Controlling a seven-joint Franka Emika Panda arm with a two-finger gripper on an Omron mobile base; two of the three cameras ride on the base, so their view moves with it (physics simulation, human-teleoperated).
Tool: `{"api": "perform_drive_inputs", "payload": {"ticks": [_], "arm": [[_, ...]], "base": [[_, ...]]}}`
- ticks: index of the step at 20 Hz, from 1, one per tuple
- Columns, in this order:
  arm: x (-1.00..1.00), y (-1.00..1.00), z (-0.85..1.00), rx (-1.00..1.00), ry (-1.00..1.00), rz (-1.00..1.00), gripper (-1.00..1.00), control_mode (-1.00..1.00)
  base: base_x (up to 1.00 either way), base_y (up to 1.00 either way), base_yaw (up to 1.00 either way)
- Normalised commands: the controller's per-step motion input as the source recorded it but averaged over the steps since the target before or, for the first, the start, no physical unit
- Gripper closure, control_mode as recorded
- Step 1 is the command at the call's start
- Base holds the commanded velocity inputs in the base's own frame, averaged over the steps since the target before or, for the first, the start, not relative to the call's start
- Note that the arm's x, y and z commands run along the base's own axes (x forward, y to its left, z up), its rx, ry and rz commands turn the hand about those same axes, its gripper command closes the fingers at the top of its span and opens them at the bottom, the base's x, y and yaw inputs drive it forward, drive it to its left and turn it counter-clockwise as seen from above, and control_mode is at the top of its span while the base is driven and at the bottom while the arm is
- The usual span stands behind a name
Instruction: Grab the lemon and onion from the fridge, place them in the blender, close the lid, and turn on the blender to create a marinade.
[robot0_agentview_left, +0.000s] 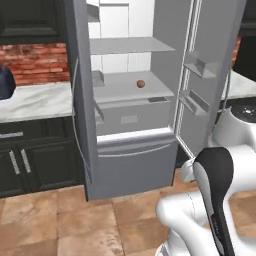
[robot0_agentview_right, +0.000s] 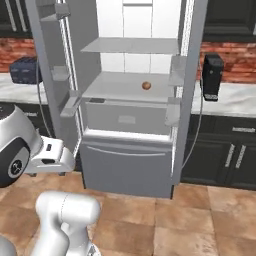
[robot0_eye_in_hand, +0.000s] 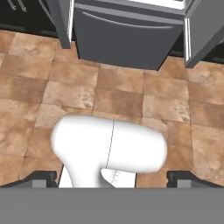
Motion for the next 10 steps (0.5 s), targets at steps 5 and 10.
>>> {"api": "perform_drive_inputs", "payload": {"ticks": [5, 10], "arm": [[0.00, 0.00, 0.00, 0.00, 0.00, 0.00, -1.00, 1.00], [0.00, 0.00, 0.00, 0.00, 0.00, 0.00, -1.00, 1.00]], "base": [[1.00, -0.33, 0.17], [0.99, -0.01, 0.04]]}}
